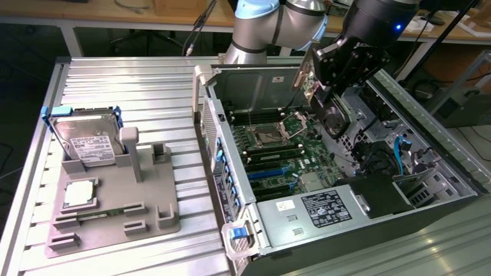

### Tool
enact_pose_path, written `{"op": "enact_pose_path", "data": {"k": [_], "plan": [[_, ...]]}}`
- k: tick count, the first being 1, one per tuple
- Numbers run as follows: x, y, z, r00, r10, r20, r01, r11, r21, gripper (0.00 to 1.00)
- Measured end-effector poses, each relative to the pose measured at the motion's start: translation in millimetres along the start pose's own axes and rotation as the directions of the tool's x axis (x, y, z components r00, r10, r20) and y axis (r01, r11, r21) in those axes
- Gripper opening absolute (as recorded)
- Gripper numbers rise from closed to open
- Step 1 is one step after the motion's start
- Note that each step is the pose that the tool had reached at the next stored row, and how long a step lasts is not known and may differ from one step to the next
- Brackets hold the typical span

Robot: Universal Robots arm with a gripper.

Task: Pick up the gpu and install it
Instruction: 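Insert the gpu into the slot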

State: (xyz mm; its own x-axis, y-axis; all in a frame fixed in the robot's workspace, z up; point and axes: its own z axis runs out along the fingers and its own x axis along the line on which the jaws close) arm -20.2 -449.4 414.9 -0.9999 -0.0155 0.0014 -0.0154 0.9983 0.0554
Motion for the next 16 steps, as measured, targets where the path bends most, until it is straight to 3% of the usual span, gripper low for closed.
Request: {"op": "enact_pose_path", "data": {"k": [16], "plan": [[0.0, 0.0, 0.0, 0.9996, -0.029, -0.0016, 0.029, 0.9996, 0.0, 0.27]]}}
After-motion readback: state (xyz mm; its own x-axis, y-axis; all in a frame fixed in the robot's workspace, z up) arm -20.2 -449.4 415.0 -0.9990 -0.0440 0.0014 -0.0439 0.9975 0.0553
